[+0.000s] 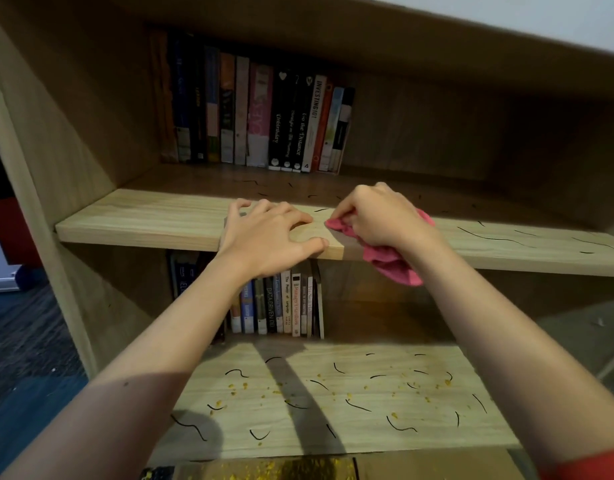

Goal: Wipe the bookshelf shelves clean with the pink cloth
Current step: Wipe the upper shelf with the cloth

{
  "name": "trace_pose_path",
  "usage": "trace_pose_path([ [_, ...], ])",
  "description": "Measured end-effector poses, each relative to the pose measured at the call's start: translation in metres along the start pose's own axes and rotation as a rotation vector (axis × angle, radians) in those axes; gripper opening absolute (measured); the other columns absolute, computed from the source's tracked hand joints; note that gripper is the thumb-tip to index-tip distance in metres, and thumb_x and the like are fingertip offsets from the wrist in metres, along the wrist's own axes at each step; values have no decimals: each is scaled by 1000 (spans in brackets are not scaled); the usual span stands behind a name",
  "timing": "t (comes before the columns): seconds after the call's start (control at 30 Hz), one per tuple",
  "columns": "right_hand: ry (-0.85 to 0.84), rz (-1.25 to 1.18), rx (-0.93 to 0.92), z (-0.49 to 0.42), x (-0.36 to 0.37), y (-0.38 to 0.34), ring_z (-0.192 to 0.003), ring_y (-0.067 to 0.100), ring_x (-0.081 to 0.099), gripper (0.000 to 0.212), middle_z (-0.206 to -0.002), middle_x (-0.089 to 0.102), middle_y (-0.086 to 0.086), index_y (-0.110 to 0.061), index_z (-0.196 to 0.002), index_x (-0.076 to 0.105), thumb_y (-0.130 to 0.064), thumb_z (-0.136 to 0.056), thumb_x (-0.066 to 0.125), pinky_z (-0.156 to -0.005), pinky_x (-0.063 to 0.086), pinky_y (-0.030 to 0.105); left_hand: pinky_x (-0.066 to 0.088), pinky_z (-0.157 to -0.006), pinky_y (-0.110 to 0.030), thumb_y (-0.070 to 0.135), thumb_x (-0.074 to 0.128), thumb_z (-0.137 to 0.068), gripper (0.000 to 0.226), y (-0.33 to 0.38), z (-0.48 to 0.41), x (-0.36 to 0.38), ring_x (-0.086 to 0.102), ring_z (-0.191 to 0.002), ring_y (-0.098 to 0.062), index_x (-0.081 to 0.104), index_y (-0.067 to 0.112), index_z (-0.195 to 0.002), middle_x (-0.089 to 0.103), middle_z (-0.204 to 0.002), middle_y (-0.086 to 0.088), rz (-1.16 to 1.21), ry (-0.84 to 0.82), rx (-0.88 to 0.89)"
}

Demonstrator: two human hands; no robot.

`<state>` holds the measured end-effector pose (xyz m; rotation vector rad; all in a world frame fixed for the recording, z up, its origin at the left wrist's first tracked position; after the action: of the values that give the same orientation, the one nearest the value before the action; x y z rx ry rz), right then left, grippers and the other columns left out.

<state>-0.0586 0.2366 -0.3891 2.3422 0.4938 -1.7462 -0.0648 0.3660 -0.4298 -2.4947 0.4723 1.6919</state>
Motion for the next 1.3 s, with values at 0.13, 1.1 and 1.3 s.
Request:
trace_pose_path([
  [0.13, 1, 28, 7, 12, 1, -4, -112, 23, 45, 30, -115, 62, -3, -31, -111, 67, -14, -94, 49, -90, 45, 43, 12, -107, -40, 72, 28, -84, 60, -1, 0, 1, 27, -133, -10, 40, 44, -135, 38, -144, 17, 9, -17, -5],
  [1.1, -69, 4, -12, 33, -13, 55, -100, 15, 39, 27, -96, 51, -10, -39, -106, 66, -21, -94, 50, -91, 40, 40, 0, -111, -49, 78, 24, -70, 76, 33, -23, 2, 29, -126, -10, 47, 33, -127, 44, -127, 14, 2, 119, 144],
  [1.3, 238, -258, 197, 47, -30, 103, -98, 13, 47, 24, -101, 53, -3, -26, -107, 67, -13, -94, 51, -83, 42, 29, 3, -112, -48, 81, 18, -67, 81, 34, -24, 3, 30, -125, -10, 46, 35, -127, 44, -126, 16, 1, 127, 157],
])
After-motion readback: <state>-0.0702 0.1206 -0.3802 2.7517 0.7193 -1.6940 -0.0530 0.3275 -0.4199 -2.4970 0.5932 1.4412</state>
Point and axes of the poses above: each hand's wrist, its own z-axis away from the middle knuckle, its own x-axis out of the palm, y = z × x, the point moved 6 cm from there along -z, towards the middle knuckle
